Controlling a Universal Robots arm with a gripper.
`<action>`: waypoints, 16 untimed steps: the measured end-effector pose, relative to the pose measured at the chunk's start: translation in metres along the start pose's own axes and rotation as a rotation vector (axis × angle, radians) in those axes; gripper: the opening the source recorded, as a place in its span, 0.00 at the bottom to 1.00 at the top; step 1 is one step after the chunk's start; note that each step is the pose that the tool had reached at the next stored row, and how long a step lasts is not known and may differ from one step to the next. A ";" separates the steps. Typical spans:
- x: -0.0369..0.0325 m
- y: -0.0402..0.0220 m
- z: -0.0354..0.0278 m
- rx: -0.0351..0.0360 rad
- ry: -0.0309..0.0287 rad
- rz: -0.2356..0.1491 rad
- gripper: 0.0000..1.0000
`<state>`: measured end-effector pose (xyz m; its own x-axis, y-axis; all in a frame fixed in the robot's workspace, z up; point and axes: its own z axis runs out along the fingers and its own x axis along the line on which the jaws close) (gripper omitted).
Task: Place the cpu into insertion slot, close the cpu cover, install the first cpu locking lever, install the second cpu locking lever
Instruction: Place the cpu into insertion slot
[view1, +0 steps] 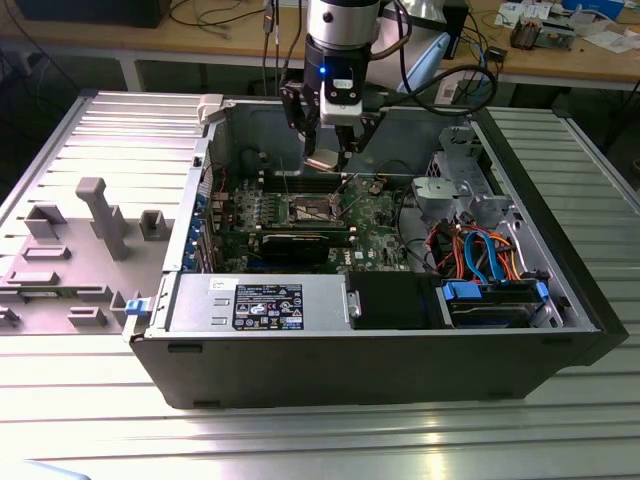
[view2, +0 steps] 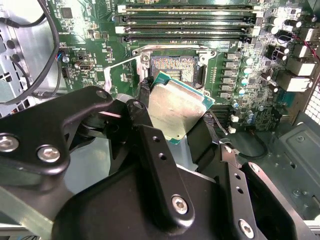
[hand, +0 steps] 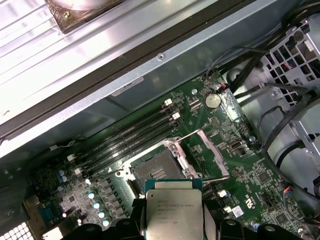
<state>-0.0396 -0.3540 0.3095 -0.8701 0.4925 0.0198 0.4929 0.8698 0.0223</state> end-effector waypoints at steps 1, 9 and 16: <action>0.0000 0.0000 0.0000 0.0000 -0.0001 0.002 0.55; -0.0001 0.0000 0.0000 -0.0004 -0.0004 0.018 0.55; 0.0000 0.0000 0.0000 -0.0007 -0.0007 0.031 0.55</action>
<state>-0.0395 -0.3540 0.3095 -0.8544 0.5192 0.0198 0.5195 0.8542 0.0224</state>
